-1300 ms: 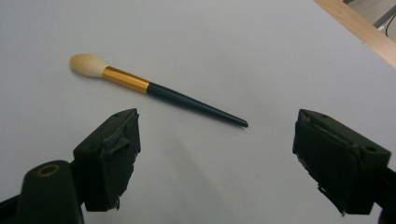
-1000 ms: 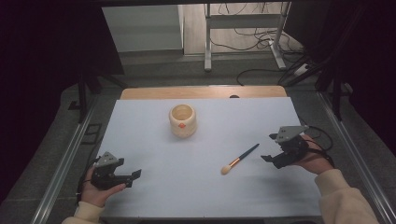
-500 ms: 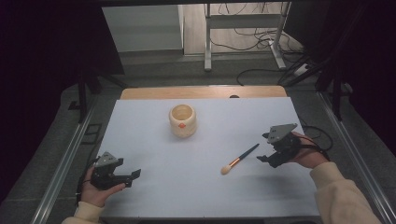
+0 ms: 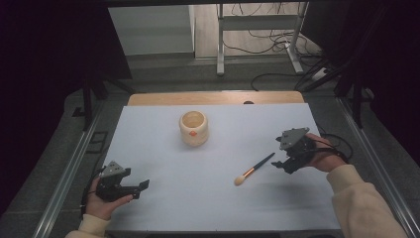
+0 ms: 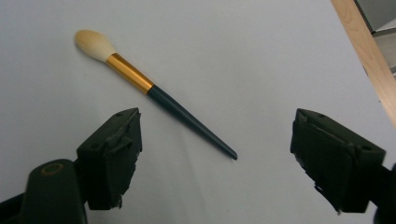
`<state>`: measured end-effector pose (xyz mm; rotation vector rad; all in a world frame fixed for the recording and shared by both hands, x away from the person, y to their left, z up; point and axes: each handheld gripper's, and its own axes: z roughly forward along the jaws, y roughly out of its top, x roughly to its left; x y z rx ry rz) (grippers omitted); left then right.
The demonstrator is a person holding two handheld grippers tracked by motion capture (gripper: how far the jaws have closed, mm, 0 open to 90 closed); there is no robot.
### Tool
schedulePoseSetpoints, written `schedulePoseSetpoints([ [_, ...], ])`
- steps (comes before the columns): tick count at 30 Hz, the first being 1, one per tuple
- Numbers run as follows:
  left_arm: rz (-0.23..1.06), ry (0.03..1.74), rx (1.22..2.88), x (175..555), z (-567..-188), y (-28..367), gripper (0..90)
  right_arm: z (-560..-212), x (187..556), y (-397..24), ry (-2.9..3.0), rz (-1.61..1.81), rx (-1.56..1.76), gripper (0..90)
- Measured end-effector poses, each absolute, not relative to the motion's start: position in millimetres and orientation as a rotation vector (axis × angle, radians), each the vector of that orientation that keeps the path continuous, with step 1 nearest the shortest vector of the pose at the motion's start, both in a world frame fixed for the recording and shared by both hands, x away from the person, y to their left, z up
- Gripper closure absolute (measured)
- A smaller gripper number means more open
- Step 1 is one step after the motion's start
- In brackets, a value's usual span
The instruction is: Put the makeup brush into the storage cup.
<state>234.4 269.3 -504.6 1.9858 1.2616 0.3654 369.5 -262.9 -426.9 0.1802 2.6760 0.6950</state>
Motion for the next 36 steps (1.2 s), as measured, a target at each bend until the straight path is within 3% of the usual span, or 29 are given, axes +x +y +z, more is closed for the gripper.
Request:
schedulePoseSetpoints([
  [15,0.361,1.265,1.987,235,-505,269,14.4,-431,384,-242,2.752,0.541,0.027,6.3],
  [36,0.348,1.267,1.979,236,-506,270,13.4,-436,387,-228,2.761,0.512,-0.158,7.8],
])
